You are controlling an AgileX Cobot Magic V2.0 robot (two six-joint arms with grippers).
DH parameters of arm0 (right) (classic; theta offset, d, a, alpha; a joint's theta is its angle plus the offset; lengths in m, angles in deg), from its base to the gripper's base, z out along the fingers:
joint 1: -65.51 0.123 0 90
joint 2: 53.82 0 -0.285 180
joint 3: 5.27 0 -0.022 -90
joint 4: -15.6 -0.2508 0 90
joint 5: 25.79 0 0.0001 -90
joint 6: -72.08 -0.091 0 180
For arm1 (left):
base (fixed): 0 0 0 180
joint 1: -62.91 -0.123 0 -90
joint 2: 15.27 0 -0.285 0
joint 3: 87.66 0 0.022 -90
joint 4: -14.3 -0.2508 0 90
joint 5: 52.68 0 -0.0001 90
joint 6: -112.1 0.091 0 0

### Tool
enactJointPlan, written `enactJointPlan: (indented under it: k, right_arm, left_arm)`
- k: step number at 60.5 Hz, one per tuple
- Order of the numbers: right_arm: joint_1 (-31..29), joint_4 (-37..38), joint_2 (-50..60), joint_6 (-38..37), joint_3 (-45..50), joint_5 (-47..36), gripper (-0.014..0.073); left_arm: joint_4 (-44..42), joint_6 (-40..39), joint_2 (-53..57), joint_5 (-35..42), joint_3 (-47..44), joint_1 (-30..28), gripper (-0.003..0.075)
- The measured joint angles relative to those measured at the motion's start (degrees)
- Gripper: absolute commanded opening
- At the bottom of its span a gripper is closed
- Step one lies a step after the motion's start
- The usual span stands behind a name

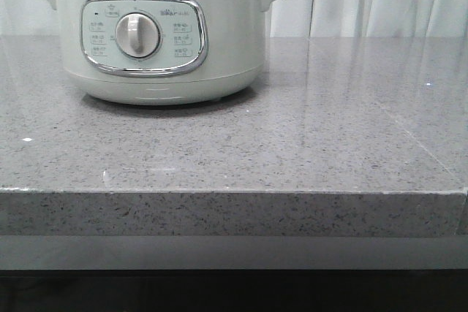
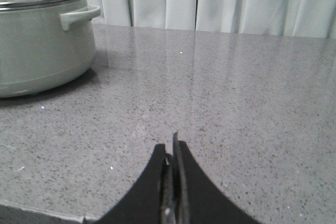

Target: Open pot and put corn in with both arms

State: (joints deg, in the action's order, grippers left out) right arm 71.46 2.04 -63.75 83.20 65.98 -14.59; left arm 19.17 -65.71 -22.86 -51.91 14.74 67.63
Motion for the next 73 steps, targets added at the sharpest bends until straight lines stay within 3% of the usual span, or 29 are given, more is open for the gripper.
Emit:
enactJointPlan:
  k: [25, 58, 73]
  right_arm:
    - [-3.0, -0.1, 2.7, 0.1, 7.5, -9.1, -0.0067]
    - [-3.5, 0.7, 2.8, -0.2, 7.5, -9.3, -0.0067]
    - [-3.5, 11.4, 2.8, -15.0, 7.5, -10.5, -0.0067]
  left_arm:
    - [0.0, 0.0, 0.0, -0.1, 0.0, 0.0, -0.0020]
    - [0.0, 0.0, 0.0, -0.1, 0.0, 0.0, -0.0020]
    - [0.0, 0.0, 0.0, -0.1, 0.0, 0.0, -0.0020]
